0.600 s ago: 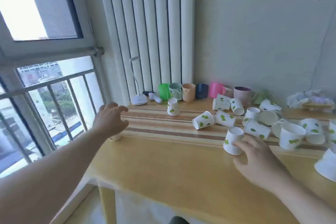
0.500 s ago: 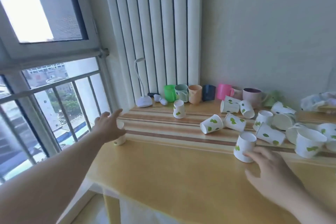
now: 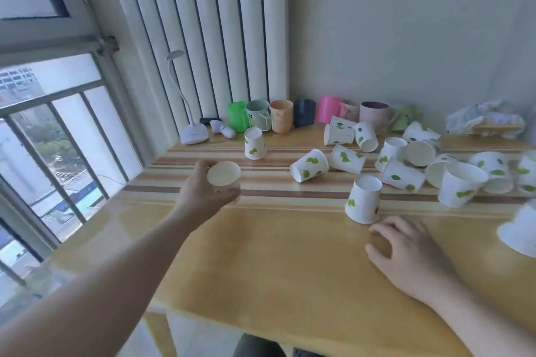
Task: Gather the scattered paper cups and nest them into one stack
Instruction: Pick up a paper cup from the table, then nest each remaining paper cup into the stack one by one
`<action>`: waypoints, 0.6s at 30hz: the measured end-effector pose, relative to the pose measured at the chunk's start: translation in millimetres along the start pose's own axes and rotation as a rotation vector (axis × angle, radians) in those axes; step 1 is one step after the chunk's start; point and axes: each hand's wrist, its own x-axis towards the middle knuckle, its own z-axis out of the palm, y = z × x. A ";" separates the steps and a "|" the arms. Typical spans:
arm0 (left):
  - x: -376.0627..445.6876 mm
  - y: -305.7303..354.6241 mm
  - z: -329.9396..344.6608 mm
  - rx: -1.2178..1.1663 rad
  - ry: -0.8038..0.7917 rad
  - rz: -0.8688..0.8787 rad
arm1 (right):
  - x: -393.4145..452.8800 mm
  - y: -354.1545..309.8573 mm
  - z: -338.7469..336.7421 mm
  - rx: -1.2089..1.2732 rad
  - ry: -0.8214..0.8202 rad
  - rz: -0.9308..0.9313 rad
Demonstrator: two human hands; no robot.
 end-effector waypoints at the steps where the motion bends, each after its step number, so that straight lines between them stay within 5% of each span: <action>1: -9.0 14.5 20.3 -0.005 -0.068 0.057 | -0.3 -0.1 -3.1 0.011 -0.009 -0.008; 5: -52.1 69.8 92.8 -0.039 -0.269 0.235 | -3.8 3.2 -24.1 -0.061 -0.146 -0.008; 10: -94.8 102.7 141.5 -0.112 -0.396 0.282 | -18.9 23.5 -23.9 -0.061 -0.061 0.077; 18: -116.2 96.8 161.6 -0.044 -0.348 0.249 | -17.7 31.0 -14.1 -0.033 -0.017 0.092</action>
